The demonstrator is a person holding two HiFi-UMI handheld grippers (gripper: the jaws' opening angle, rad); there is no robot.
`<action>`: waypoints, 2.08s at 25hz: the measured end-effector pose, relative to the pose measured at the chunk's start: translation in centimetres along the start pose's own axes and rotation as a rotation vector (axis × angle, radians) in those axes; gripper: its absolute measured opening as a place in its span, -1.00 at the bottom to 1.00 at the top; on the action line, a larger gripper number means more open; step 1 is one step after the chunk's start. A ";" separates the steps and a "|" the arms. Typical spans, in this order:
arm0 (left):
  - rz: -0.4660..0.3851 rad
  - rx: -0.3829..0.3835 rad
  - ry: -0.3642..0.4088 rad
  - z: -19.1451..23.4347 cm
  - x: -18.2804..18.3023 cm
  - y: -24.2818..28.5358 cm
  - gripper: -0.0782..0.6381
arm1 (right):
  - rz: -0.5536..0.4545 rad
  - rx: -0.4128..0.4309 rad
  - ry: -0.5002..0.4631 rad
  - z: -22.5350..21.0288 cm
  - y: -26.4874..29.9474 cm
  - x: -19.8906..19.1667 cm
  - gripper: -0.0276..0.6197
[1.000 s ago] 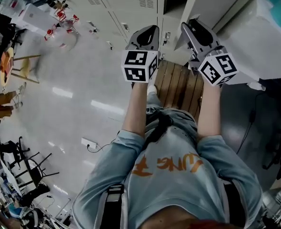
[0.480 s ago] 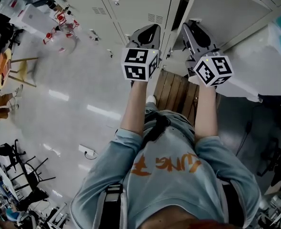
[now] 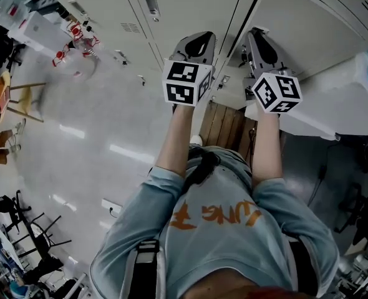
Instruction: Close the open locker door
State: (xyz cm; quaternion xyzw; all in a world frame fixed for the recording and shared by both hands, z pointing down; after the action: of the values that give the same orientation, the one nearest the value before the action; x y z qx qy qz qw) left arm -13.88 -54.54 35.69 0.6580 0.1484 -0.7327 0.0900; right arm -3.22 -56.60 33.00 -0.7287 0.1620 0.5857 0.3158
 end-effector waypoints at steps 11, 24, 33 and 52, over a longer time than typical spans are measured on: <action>-0.033 -0.039 0.015 1.1 1.2 2.5 -0.73 | 0.017 -0.077 -0.073 -1.9 2.4 -0.6 -0.74; -0.026 -0.025 -0.029 2.8 0.0 2.1 -0.73 | -0.023 -0.092 -0.043 -2.0 2.0 -1.0 -0.73; 0.014 0.049 -0.108 4.4 -3.9 -0.2 -0.73 | 0.038 -0.001 -0.034 0.1 0.0 -4.1 -0.79; 0.033 0.218 -0.106 8.2 -7.6 -5.2 -0.73 | 0.250 -0.028 -0.102 3.2 -0.3 -11.6 -0.80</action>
State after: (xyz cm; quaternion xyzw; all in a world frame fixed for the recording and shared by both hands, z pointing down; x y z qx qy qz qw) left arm -22.40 -52.95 44.48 0.6265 0.0521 -0.7768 0.0379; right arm -8.51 -55.85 43.79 -0.6763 0.2272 0.6590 0.2379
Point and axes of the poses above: the fingertips, and each gripper's own axes: y forward along the fingers, z to its left, x out of its top, the point moved 1 cm from there along -y, backward along the fingers, and after that the axes turned 11 degrees about -z, right-handed, at the moved point
